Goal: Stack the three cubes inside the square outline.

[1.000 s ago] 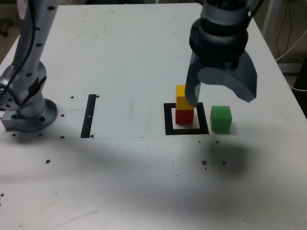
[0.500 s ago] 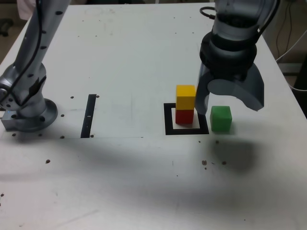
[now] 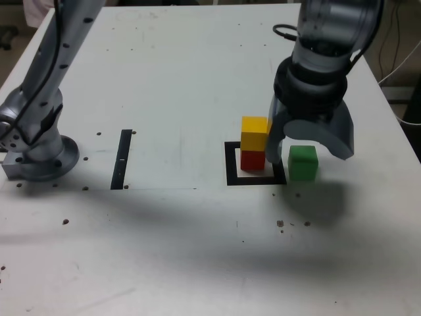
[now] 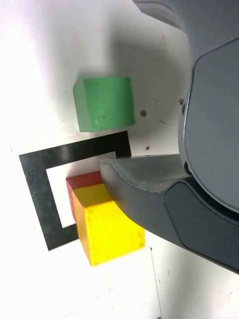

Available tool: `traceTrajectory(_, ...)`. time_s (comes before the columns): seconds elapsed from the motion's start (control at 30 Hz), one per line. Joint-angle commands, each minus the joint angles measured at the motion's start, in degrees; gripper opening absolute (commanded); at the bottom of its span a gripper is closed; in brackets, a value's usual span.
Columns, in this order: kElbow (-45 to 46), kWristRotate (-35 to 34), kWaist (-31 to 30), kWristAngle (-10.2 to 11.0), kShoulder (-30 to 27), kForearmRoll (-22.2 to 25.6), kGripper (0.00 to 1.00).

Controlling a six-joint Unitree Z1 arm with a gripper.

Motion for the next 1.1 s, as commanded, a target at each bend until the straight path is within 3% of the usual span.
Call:
traceTrajectory(0.0,0.1,0.1,0.1,0.0,0.3,-0.3,0.99)
traceTrajectory(0.7,1.4,0.4,0.8,0.1,2.7,-4.5,0.99)
traceTrajectory(1.07,1.5,1.8,2.3,-1.9,4.5,-5.0,0.88)
